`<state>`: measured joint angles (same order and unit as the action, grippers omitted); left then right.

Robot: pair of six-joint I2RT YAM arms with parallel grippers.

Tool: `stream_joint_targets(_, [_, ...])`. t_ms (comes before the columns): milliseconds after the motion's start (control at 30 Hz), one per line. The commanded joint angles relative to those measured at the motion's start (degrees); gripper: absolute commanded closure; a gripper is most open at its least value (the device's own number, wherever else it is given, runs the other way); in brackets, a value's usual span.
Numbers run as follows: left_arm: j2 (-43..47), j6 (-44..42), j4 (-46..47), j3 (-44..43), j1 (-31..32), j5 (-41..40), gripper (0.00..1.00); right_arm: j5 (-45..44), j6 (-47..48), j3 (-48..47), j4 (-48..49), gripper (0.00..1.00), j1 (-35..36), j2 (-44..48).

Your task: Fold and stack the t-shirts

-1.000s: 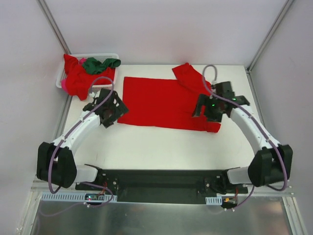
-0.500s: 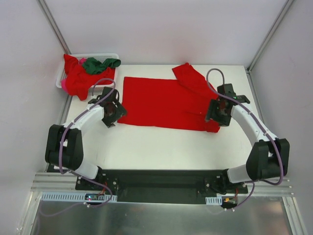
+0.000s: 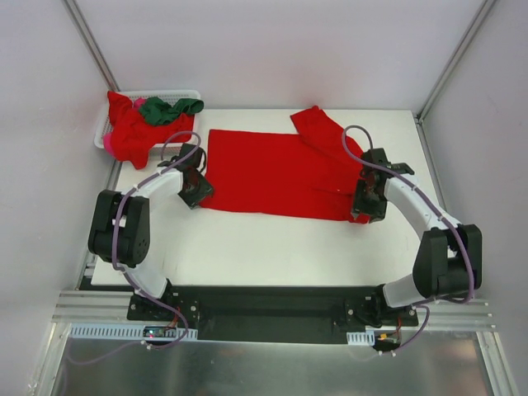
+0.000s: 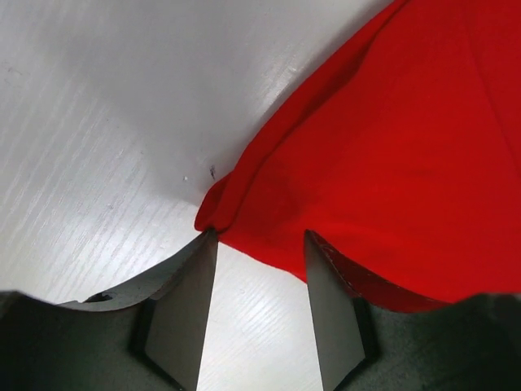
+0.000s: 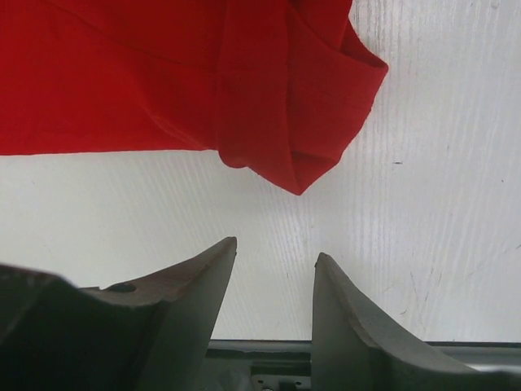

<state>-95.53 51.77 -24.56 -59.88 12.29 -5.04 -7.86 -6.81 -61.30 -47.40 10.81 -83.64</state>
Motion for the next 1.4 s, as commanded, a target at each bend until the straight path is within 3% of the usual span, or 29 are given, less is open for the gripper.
stream_joint_targets(0, [-0.5,1.0,-0.5,-0.6,-0.4,-2.5,0.54,-0.5,0.7,-1.4,-2.0,0.54,-0.2,-0.9])
stream_joint_targets(267, [-0.3,1.1,-0.4,0.7,-1.5,-3.1,0.55,1.3,1.9,0.9,-4.2,0.64,-5.0,4.2])
stream_joint_targets(567, [-0.4,1.8,-0.5,1.9,-1.5,-3.0,0.64,6.4,2.9,1.5,1.4,0.72,-4.7,-1.9])
stream_joint_targets(700, [-1.3,2.2,-0.5,1.9,-1.5,-2.6,0.65,6.2,4.6,1.0,2.7,0.72,-4.3,-3.3])
stream_joint_targets(900, [-2.8,2.3,-0.5,1.3,-1.5,-3.5,0.75,4.7,5.1,0.0,3.3,0.74,-2.4,-8.0])
stream_joint_targets(933, [-3.0,2.4,-0.6,1.3,-1.5,-3.8,0.77,4.1,5.0,0.0,3.4,0.74,-2.0,-8.3])
stream_joint_targets(1000, [-3.3,2.4,-0.5,1.3,-1.5,-3.9,0.97,4.0,4.4,-0.6,2.8,0.74,-1.1,-9.2])
stream_joint_targets(1033, [-3.5,2.5,-0.5,1.3,-1.5,-3.8,1.0,3.7,3.5,-1.2,2.0,0.74,-0.8,-9.3])
stream_joint_targets(1133, [-3.6,2.7,-0.4,1.5,-1.5,-3.4,1.0,1.5,0.6,-1.8,0.4,0.73,2.5,-5.9])
stream_joint_targets(1233, [-3.7,2.6,-0.4,1.5,-1.5,-3.3,1.0,-1.7,-3.4,-1.1,0.3,0.66,6.4,-2.8])
stream_joint_targets(1367, [-3.5,2.5,-0.5,1.8,-1.6,-3.4,1.0,-3.7,-4.9,-0.6,2.3,0.66,7.8,-5.5])
